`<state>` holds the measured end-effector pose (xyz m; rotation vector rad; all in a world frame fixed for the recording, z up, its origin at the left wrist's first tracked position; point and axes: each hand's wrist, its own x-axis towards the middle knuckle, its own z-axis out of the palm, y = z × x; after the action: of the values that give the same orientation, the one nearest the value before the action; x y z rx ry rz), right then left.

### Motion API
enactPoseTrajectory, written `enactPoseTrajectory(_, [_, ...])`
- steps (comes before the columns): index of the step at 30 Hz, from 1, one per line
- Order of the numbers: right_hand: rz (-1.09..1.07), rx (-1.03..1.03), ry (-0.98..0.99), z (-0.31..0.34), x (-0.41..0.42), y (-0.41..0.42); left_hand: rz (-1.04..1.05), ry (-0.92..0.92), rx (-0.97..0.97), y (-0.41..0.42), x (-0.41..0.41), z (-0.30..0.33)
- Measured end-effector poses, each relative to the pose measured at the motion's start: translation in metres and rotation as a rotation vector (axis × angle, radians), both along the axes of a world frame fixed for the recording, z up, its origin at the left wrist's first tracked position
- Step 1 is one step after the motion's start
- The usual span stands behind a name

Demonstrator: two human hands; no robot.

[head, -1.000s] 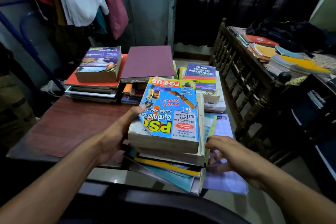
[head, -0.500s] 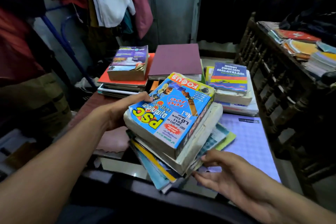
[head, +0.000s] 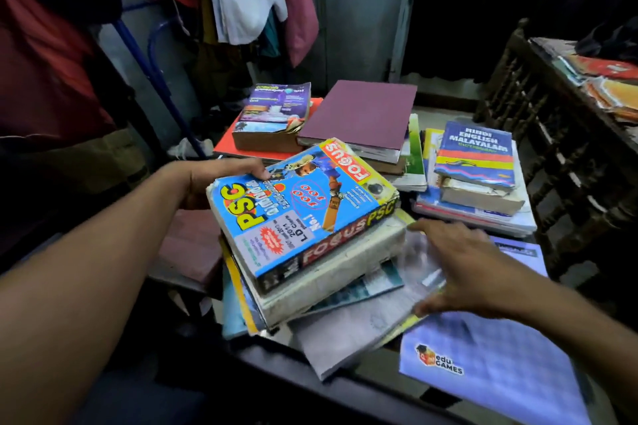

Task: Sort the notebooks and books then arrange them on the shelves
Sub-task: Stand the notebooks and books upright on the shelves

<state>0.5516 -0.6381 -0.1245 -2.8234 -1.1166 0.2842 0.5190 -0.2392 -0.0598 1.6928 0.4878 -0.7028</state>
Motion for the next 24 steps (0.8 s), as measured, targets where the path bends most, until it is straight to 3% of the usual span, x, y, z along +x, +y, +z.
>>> enactPoseTrajectory(3, [-0.057,0.071,0.137,-0.006,0.005,0.001,0.055,-0.016,-0.026,0.014,-0.005,-0.006])
enactPoseTrajectory(8, [0.025,0.030,0.058,-0.013,-0.002,0.017,0.209,-0.161,0.036,0.019,-0.021,0.000])
enactPoseTrajectory(11, [0.018,0.044,-0.016,-0.019,-0.012,0.034,0.350,-0.348,0.146,0.042,-0.036,0.003])
enactPoseTrajectory(15, [0.044,0.097,-0.127,-0.031,-0.032,0.068,0.667,-0.405,0.383,0.069,-0.069,-0.019])
enactPoseTrajectory(17, [0.035,0.074,-0.111,-0.029,-0.045,0.090,0.732,-0.396,0.317,0.071,-0.088,-0.035])
enactPoseTrajectory(20, [0.025,0.077,-0.066,-0.027,-0.057,0.121,0.638,-0.364,0.119,0.059,-0.100,-0.042])
enactPoseTrajectory(24, [0.082,0.002,0.012,-0.010,-0.051,0.148,0.599,-0.392,0.104,0.044,-0.095,-0.028])
